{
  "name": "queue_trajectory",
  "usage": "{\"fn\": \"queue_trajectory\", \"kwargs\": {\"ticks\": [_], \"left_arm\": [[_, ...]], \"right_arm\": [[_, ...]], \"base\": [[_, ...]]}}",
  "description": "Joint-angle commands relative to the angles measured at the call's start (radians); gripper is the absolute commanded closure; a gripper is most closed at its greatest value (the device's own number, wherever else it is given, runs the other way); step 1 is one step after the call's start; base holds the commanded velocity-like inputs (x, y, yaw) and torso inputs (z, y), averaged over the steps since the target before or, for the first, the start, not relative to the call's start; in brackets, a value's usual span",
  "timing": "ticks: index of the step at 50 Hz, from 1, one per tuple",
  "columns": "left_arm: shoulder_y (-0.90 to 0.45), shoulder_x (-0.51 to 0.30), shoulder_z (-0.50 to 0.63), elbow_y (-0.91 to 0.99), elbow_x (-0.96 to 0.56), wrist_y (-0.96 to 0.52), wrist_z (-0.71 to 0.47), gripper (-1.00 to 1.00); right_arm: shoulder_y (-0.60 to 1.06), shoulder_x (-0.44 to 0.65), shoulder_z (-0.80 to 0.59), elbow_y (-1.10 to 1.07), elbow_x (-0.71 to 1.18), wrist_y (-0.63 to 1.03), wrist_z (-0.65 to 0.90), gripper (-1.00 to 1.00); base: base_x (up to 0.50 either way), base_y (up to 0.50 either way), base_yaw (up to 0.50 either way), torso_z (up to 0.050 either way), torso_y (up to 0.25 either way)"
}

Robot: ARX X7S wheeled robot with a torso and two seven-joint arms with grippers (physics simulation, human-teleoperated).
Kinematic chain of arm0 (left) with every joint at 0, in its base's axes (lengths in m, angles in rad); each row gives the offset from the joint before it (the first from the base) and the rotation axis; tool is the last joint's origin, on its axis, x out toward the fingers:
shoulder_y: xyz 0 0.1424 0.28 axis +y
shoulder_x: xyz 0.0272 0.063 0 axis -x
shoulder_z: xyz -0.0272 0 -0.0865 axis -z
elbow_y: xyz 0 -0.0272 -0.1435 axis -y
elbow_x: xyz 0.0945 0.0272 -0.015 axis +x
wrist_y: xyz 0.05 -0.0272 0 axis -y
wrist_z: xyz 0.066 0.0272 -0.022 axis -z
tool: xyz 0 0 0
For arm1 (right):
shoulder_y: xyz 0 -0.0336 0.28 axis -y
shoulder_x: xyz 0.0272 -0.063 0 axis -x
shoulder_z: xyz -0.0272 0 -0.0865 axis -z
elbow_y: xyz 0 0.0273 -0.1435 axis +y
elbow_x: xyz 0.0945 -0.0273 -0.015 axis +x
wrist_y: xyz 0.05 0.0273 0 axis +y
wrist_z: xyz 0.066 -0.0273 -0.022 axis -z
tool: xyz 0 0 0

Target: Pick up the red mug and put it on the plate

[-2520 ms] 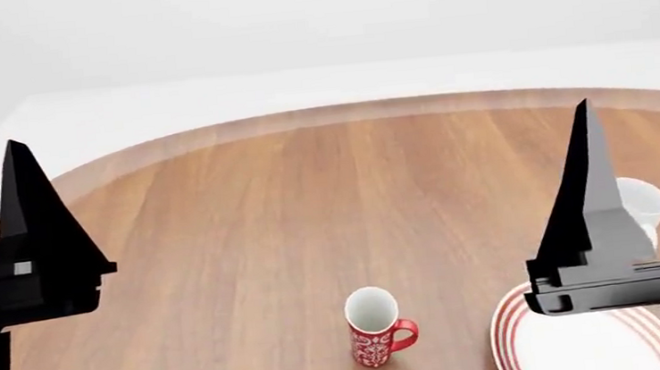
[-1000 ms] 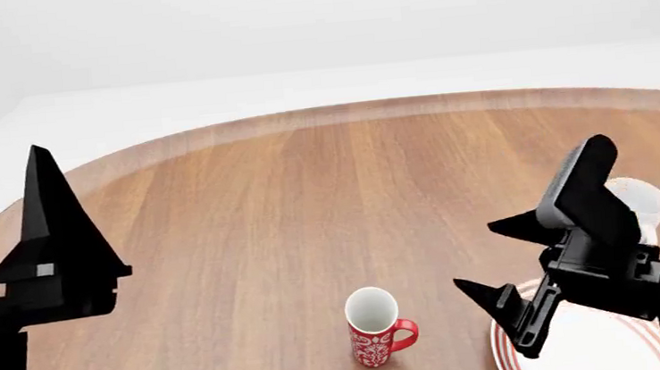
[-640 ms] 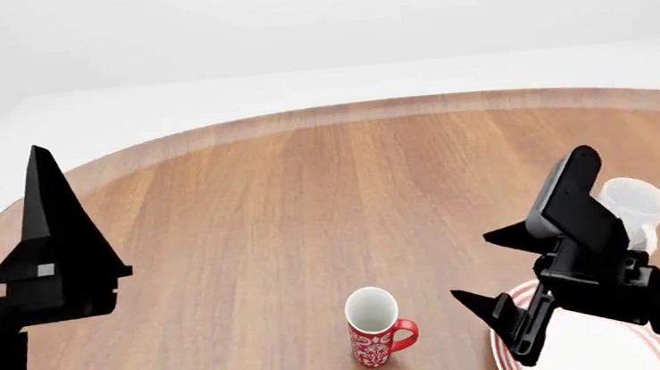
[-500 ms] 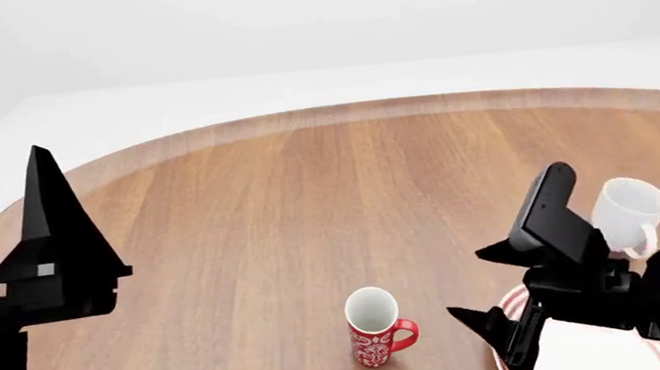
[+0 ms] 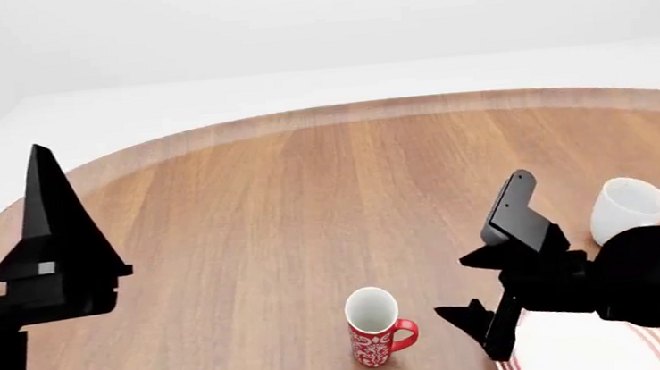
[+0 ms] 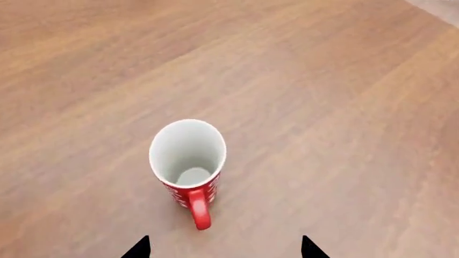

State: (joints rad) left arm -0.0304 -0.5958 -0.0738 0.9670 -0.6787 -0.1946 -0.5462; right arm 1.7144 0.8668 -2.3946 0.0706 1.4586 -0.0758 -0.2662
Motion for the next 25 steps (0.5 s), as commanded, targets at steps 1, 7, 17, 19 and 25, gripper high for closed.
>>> {"fn": "queue_trajectory", "kwargs": {"ticks": [1, 7, 17, 19, 25], "left_arm": [[-0.002, -0.004, 0.009, -0.002, 0.002, 0.001, -0.004, -1.0], [-0.002, -0.004, 0.012, -0.006, 0.003, 0.006, -0.003, -1.0], [0.0, -0.003, 0.017, -0.016, 0.009, 0.016, 0.0, -1.0], [0.001, -0.004, 0.017, -0.016, 0.009, 0.017, 0.0, -1.0], [0.001, -0.007, 0.019, -0.013, 0.008, 0.016, -0.004, -1.0]], "right_arm": [[-0.085, -0.114, 0.042, 0.173, 0.061, -0.005, -0.06, -1.0], [-0.135, -0.195, 0.055, 0.285, 0.083, 0.007, -0.113, -1.0], [-0.213, -0.294, 0.061, 0.452, 0.104, 0.034, -0.213, -1.0], [-0.219, -0.301, 0.06, 0.462, 0.105, 0.041, -0.221, -1.0], [-0.245, -0.321, 0.061, 0.508, 0.111, 0.052, -0.247, -1.0]], "base": [[0.0, 0.0, 0.0, 0.0, 0.0], [0.0, 0.0, 0.0, 0.0, 0.0], [0.0, 0.0, 0.0, 0.0, 0.0], [0.0, 0.0, 0.0, 0.0, 0.0], [0.0, 0.0, 0.0, 0.0, 0.0]]}}
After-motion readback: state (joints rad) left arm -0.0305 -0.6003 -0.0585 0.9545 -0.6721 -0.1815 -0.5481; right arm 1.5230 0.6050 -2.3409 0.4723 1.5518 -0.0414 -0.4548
